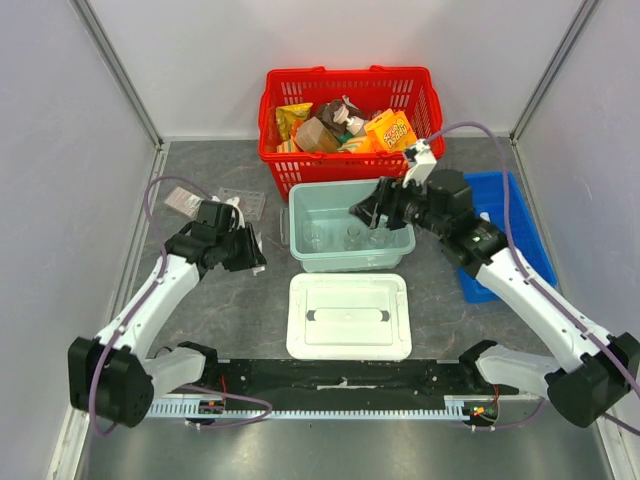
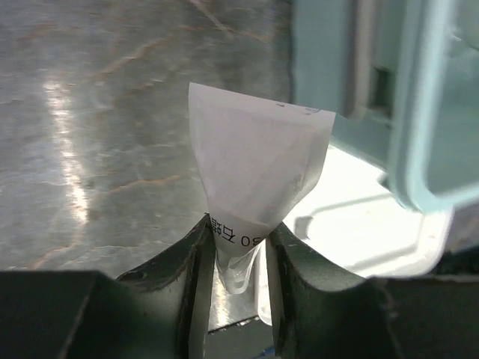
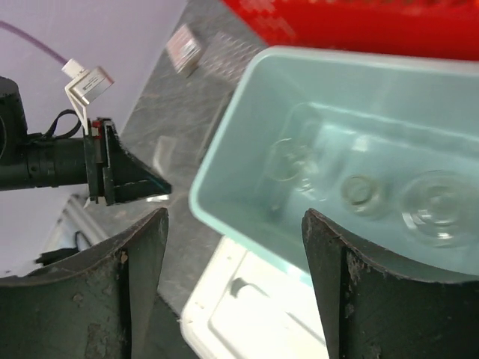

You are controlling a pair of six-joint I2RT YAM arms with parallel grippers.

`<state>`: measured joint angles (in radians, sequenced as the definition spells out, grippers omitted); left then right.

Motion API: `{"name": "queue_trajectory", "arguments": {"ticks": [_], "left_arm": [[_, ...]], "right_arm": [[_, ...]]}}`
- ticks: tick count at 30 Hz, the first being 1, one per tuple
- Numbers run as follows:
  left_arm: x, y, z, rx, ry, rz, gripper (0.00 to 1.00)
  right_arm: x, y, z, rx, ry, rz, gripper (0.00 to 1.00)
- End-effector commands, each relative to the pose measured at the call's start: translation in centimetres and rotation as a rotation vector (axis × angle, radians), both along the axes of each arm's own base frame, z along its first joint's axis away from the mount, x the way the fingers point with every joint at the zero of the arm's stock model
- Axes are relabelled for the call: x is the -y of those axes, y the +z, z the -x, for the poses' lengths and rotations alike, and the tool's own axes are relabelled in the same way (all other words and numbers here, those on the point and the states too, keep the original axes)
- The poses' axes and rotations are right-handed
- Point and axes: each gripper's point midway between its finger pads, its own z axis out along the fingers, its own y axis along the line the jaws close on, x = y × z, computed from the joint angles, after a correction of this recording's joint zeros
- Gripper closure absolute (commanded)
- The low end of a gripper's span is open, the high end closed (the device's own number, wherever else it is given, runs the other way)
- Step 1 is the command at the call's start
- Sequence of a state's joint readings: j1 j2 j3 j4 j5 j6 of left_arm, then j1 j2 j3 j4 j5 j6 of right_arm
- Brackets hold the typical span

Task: Organize the chemistry lab equipment

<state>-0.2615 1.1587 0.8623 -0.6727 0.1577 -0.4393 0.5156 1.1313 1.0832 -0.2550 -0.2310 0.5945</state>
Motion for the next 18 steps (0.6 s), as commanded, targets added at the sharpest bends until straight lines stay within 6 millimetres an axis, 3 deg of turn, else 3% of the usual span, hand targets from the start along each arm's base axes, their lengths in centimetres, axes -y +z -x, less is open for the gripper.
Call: {"name": "queue_trajectory", "arguments": {"ticks": [1,5,12,18], "left_arm": [[3.3,3.3,1.2,0.122,-0.156,0.146,0.62],[4.7,5.8,2.1,0.206,-0.22,0.228,0.62],[5.8,7.1,3.2,0.24,-0.301,0.295,0.61],[6.0,7.2,3.8,0.233,-0.327,0.315,0.61]], "right_arm": [[-4.8,1.3,0.7,-0.018,0.048,-0.171,0.23],[-8.4,0.0,1.3,-0.061,0.084,-0.179,0.27],[-15.1,-0.5,2.9,-0.04,0.219,-0.224,0.31],[-17.9,-1.0,3.3,-0.042,0.237,-0.218,0.37]]}}
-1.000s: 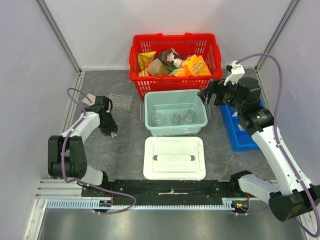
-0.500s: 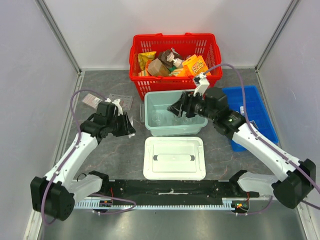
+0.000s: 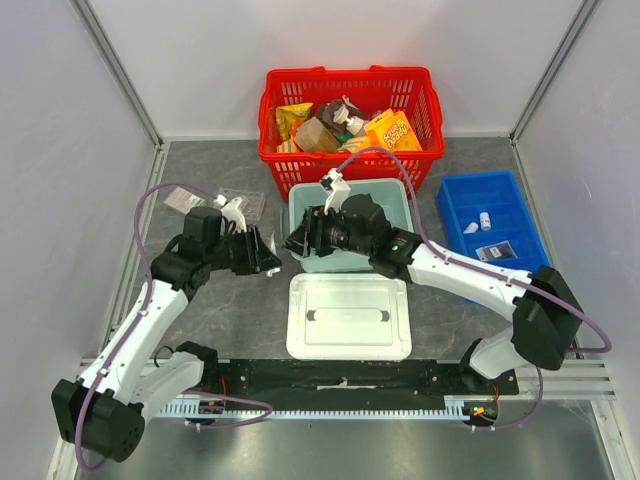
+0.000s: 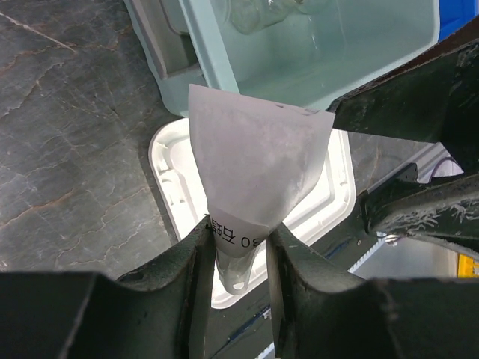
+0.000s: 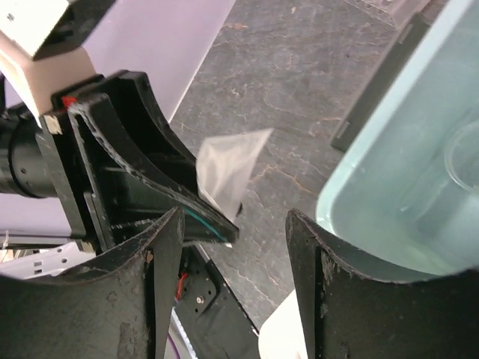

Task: Organize the chemistry lab equipment

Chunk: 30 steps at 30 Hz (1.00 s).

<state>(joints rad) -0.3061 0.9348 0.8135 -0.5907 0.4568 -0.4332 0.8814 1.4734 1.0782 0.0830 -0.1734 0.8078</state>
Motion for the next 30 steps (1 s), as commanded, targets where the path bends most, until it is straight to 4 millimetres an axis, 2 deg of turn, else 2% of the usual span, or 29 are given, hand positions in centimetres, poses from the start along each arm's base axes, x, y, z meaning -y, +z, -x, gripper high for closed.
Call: {"name": "queue_trajectory", "arguments": {"ticks": [1,12,18,22,24,27,30], "left_arm": [[0.8,1.0,0.4,0.061,-0.072,0.032,0.61],[0.6,1.5,1.0,0.077,-0.07,0.038,0.61],[0.4,1.7,0.8,0.079,-0.062,0.026,0.61],[0.4,1.6,0.6,0.081,-0.068,0.017,0.61],[0.3,1.7,0.5,0.091,-0.064,0.013,0.61],[0.2,1.9,0.5,0.095,-0.064,0.007,0.6],[0.0,2.3,0.4,0.109,-0.051,0.002,0.51]], "right_arm": [[-2.3,5.0,-1.3,0.099,-0.025,-0.12,0.38],[-4.3,3.5,-1.9,0.093,-0.037,-0.066,0.48],[-5.6,3.0,-1.2,0.07,-0.006,-0.048,0.53],[-5.9,2.3,-1.3,0.053,-0.015,-0.028,0.72],[-5.9,2.1,-1.6,0.051,-0.028,-0.011,0.78],[-5.4,2.5,-1.9,0.059,-0.061,-0.011,0.95],[-4.7,3.6,-2.5,0.098,-0.098,-0.015,1.0]]}}
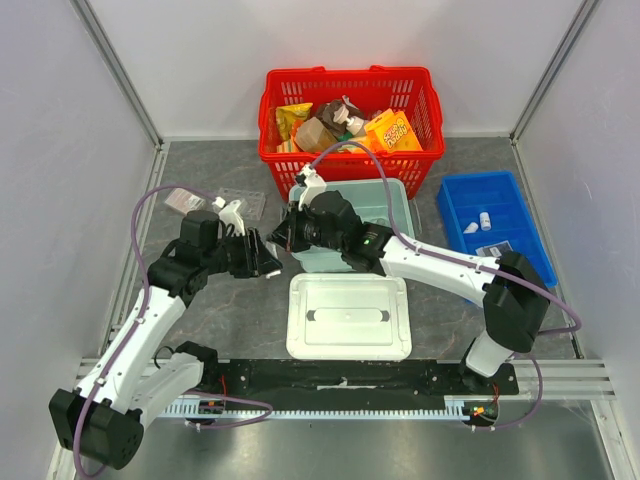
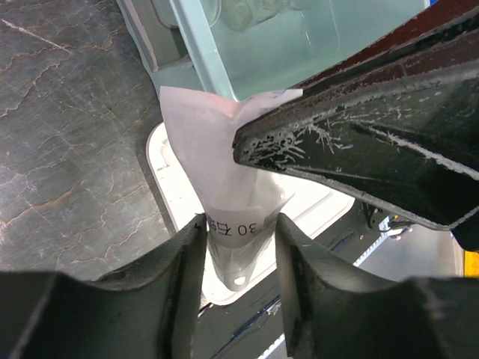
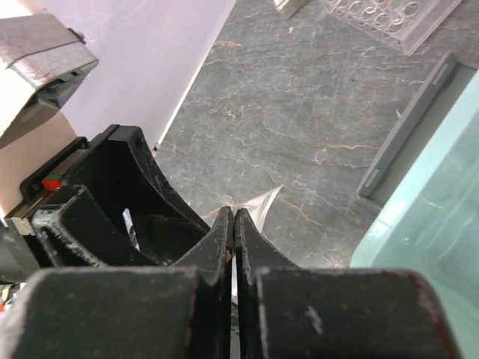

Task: Organize the chemistry lab equipment

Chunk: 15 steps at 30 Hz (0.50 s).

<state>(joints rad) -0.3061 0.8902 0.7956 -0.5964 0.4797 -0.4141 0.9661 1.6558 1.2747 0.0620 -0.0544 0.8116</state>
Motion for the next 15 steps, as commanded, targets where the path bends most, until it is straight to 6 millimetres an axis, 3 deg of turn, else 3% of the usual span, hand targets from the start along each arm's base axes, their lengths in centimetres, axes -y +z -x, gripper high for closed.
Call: {"name": "queue_trajectory", "arguments": {"ticks": [1,6,9,12,15], "left_arm": [[0.0,2.3,-0.5,0.093,-0.022,-0.008,0.45],[-0.2,4.5,-0.6,0.171,-0.016,0.004,0.19],[0.2,5.4,-0.5,0.188,-0.045,0.021,0.12],[0.3,6.0,-0.5,0.206,-0.05,0.025,0.09],[-0.3,6.1,-1.1,0.24,-0.027,-0.007,0.08]], "right_arm": [[0.9,3.9,-1.4,0.089,-0.082,-0.04,1.0],[4.4,6.4,-2.8,0.144,-0.176,-0.044,1.0],[7.6,7.4,-3.7,0.162,-0.233,-0.038,1.0],[12.3,6.7,-4.6,0.156,-0.329,0.048,1.0],[18.6,7.1,-5.4,0.165,-0.471,0.104,1.0]]}}
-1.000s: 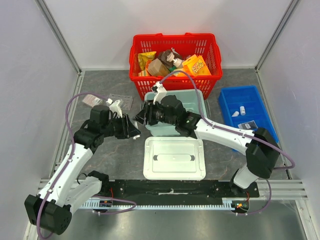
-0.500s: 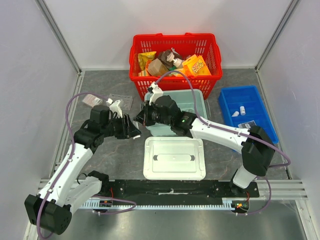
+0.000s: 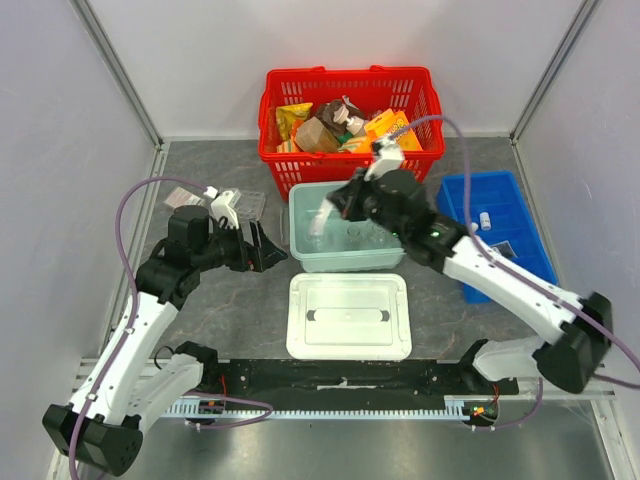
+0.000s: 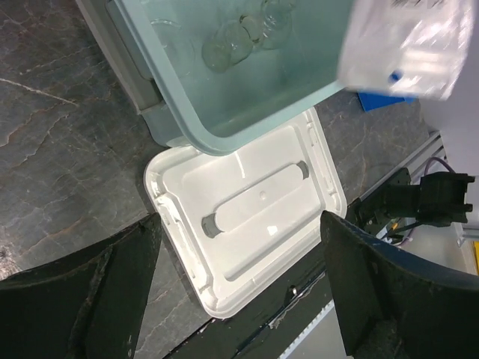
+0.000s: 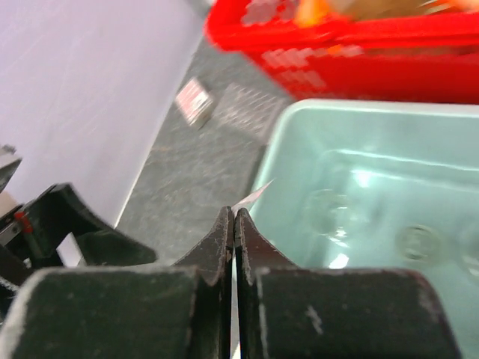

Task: Organize the chemistry lab equipment

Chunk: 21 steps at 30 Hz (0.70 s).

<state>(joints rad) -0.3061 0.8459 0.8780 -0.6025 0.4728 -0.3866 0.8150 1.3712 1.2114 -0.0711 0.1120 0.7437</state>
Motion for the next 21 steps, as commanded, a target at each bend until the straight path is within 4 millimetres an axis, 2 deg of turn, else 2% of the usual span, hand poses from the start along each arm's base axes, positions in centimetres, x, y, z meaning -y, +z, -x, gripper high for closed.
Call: {"name": "queue_trajectory", "arguments": {"ticks": [1,4,9,12,14,20,21], "left_arm": [[-0.5,1.9,-0.8,0.117,-0.003,-0.035,0.08],[-1.0,1.5,-1.3,0.138,0.027,-0.065,0.08],[-1.9,-0.6,-1.7,0.146,0.062,-0.109,0.08],[-2.4,-2.0,-1.7,0.132,0.065,-0.148,0.08],[-2.3,-2.3,-1.6,0.129,0.062,-0.145,0.08],[-2.4,-1.8,-1.3,0.15,0.068,-0.133,0.09],[-2.4,-1.8,-1.2,0.151,0.068,-0.131,0.09]], "right_arm": [[9.8,0.3,-1.2,0.011,-0.243,0.107,1.0],[16.8,-0.1,-1.6,-0.007,-0.432,0.214,1.0],[26.5,-1.0,-1.8,-0.076,-0.675,0.403,1.0],[30.8,-2.0,-1.8,-0.133,-0.778,0.455,1.0],[33.8,-3.1,-1.7,-0.185,-0.84,0.49,1.0],[41.5,-7.2,-0.3,-0.364,-1.042,0.574,1.0],[42.2,-8.0,-0.2,-0.387,-1.056,0.571,1.0]]}}
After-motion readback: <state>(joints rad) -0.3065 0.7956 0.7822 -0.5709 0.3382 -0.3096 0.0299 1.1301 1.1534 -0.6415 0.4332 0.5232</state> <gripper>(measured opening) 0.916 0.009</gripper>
